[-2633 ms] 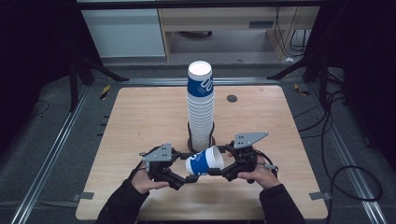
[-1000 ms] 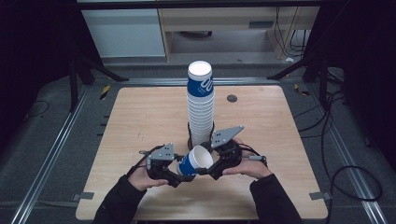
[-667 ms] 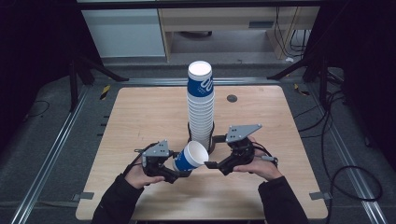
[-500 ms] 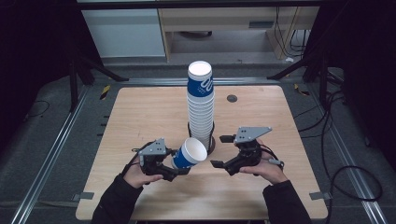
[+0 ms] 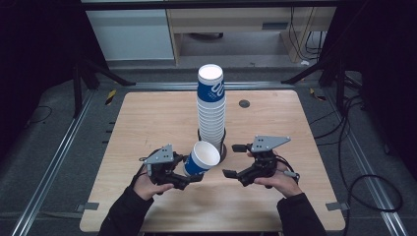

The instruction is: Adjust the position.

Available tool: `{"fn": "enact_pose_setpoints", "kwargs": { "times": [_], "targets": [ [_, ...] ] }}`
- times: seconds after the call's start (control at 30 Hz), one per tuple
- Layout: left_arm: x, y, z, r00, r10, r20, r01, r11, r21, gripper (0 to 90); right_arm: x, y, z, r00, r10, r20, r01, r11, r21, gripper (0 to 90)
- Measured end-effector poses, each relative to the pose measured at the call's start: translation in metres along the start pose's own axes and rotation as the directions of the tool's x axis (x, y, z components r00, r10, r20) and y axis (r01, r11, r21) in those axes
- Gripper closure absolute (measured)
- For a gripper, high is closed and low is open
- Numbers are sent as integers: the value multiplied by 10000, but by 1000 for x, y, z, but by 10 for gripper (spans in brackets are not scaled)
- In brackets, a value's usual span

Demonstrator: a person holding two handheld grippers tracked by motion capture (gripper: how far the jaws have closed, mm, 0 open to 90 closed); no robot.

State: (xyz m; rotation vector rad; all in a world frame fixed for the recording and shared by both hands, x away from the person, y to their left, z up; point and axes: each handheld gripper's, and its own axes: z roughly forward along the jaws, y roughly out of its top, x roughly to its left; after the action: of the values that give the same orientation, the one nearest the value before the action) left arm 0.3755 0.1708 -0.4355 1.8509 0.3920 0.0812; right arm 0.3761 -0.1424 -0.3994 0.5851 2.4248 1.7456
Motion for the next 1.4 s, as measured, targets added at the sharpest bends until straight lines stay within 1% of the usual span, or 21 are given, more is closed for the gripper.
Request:
{"fn": "enact_pose_setpoints", "kwargs": {
  "times": [0.1, 0.13, 0.17, 0.3, 0.33, 0.37, 0.47, 0.67, 0.83, 0.87, 0.97, 1.0, 1.07, 1.17, 1.33, 1.4],
  "targets": [
    [-2, 1, 2, 10000, 46, 18, -46, 9999, -118, 257, 1, 0, 5, 9998, 34, -173, -33, 10000, 18, 64],
    [-3, 1, 2, 9999, 105, -70, -106, 9998, -196, 257, 2, 0, 7, 9997, 58, -256, -58, 10000, 10, 64],
    [-3, 1, 3, 10000, 70, -41, -71, 9998, -206, 257, 2, 0, 7, 9997, 58, -256, -58, 10000, 10, 64],
    [-6, 2, 6, 9998, 160, -73, -163, 9993, -327, 257, 4, 0, 11, 9986, 121, -514, -126, 9999, -88, 64],
    [-6, 1, 7, 9999, 121, -13, -121, 9994, -323, 257, 5, 0, 14, 9983, 106, -574, -112, 9999, -99, 64],
    [-7, 1, 8, 9998, 174, -26, -174, 9993, -324, 257, 5, 0, 16, 9983, 102, -572, -108, 9999, -98, 64],
    [-8, 0, 11, 9999, 162, 23, -162, 9994, -295, 257, 6, 0, 18, 9978, 157, -642, -163, 9998, -86, 63],
    [-10, 0, 17, 9998, 192, 90, -190, 9995, -241, 257, 7, 1, 25, 9949, 291, -961, -328, 9988, -372, 66],
    [-13, 0, 21, 9995, 281, 106, -279, 9993, -243, 258, 8, 1, 29, 9944, 329, -1008, -370, 9986, -388, 71],
    [-13, 0, 21, 9996, 264, 143, -260, 9994, -239, 258, 8, 1, 30, 9940, 357, -1035, -398, 9985, -378, 71],
    [-14, 0, 23, 9996, 269, 86, -266, 9992, -314, 258, 9, 0, 34, 9920, 346, -1211, -395, 9985, -389, 87],
    [-15, 0, 24, 9996, 243, 139, -239, 9993, -289, 258, 10, 0, 36, 9914, 370, -1255, -417, 9985, -353, 90],
    [-15, 0, 25, 9995, 294, 118, -290, 9992, -266, 258, 10, -1, 37, 9913, 373, -1260, -420, 9985, -346, 94],
    [-16, -1, 27, 9995, 288, 154, -285, 9994, -208, 258, 10, -1, 40, 9911, 441, -1253, -500, 9977, -446, 122],
    [-16, -2, 28, 9995, 289, 121, -286, 9993, -221, 257, 9, -1, 39, 9903, 545, -1278, -630, 9960, -635, 178],
    [-16, -2, 28, 9996, 271, 123, -268, 9994, -213, 257, 8, -1, 39, 9903, 558, -1276, -643, 9959, -638, 182]
  ]
}}
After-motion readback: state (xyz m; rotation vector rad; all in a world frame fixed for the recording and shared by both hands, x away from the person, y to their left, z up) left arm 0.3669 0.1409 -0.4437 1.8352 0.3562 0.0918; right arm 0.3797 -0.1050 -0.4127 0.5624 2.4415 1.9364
